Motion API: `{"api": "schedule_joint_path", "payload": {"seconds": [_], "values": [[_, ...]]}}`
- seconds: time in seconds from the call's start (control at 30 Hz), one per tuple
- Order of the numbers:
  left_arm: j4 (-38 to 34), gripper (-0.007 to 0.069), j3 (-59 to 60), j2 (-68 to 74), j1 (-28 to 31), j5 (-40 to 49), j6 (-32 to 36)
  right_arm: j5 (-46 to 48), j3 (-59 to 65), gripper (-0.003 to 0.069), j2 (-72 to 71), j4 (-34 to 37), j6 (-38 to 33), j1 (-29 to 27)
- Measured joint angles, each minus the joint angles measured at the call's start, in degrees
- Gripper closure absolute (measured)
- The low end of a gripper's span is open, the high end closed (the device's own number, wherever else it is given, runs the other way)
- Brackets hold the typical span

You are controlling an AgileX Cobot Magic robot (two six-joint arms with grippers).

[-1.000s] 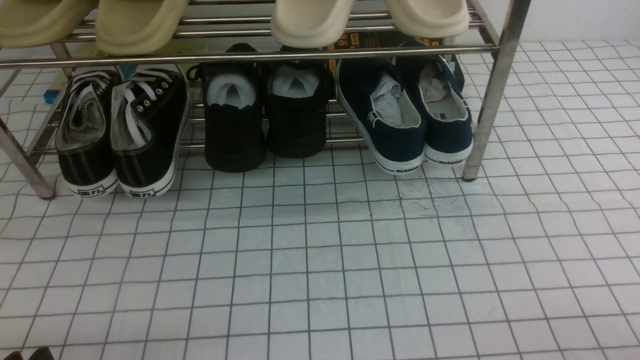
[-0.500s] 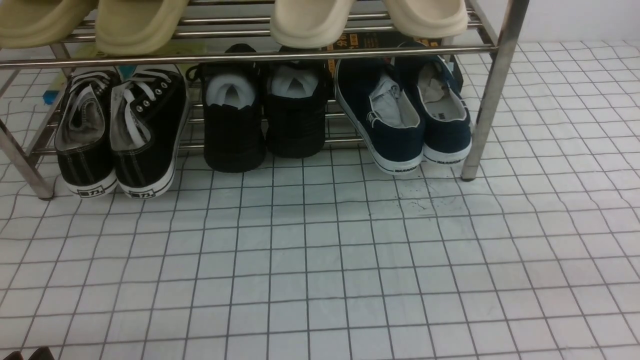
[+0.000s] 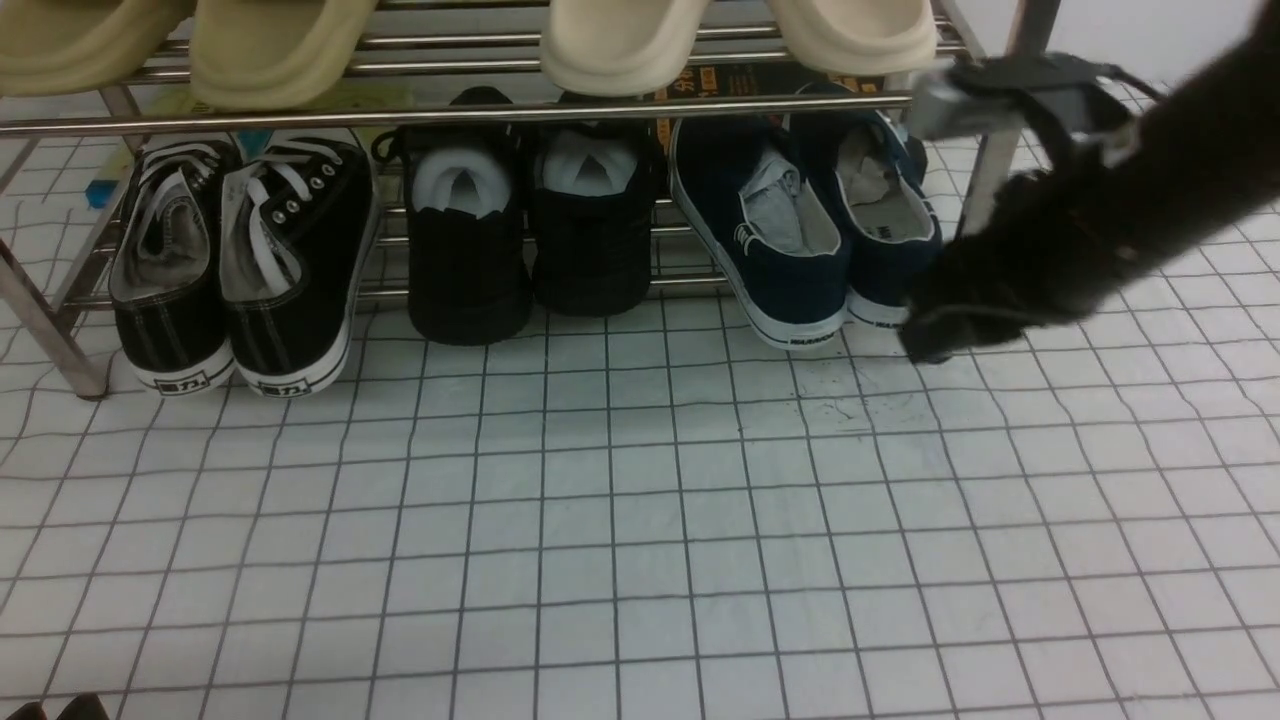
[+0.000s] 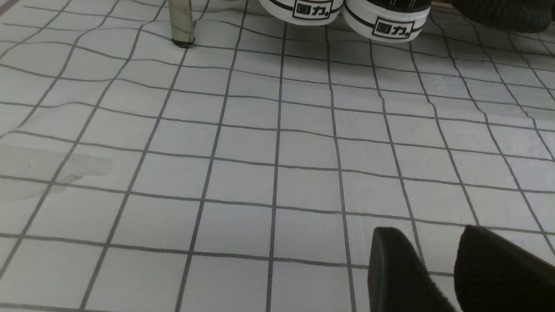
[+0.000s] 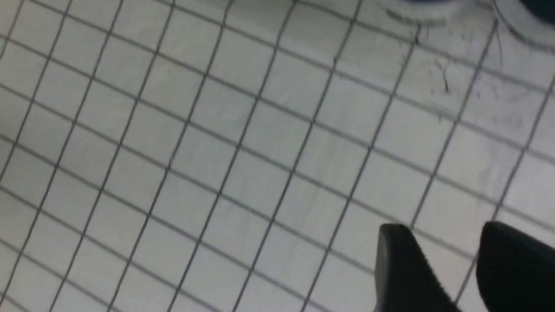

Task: Take the shoes off the shelf with your hand from the white checkered tablecloth.

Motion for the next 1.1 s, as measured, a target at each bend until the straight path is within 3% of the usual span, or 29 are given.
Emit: {"api": "schedule_joint_path", "payload": {"seconds": [0.23,0.4,0.67,0.8,0.9,0.93,0.97,1.1], "values": [[0.0,0.0384,0.0,0.0,0.0,0.0,0.0,2.8,-20.9,0.0245,13.6,-5.5,2.4,2.7],[0.0,0.0384,0.0,0.0,0.0,0.0,0.0,-0.2,-27.8,0.0241,21.1,-4.6,2.4,2.7],[0.0,0.0384,0.0,0.0,0.0,0.0,0.0,-7.1,-28.3,0.0248,28.2,-5.7,2.4,2.7],[0.0,0.0384,0.0,0.0,0.0,0.0,0.0,-9.7,-28.5,0.0326,29.7,-6.2,2.3,2.7],[0.0,0.0384,0.0,0.0,0.0,0.0,0.0,-10.1,-28.6,0.049,30.0,-6.0,2.3,2.7],[0.0,0.0384,0.0,0.0,0.0,0.0,0.0,-10.0,-28.7,0.0504,30.0,-5.9,2.3,2.7],[0.0,0.0384,0.0,0.0,0.0,0.0,0.0,-9.8,-28.9,0.059,29.9,-5.5,2.4,2.8],[0.0,0.0384,0.0,0.0,0.0,0.0,0.0,-6.2,-28.9,0.0622,28.0,-5.5,2.4,3.3]]}}
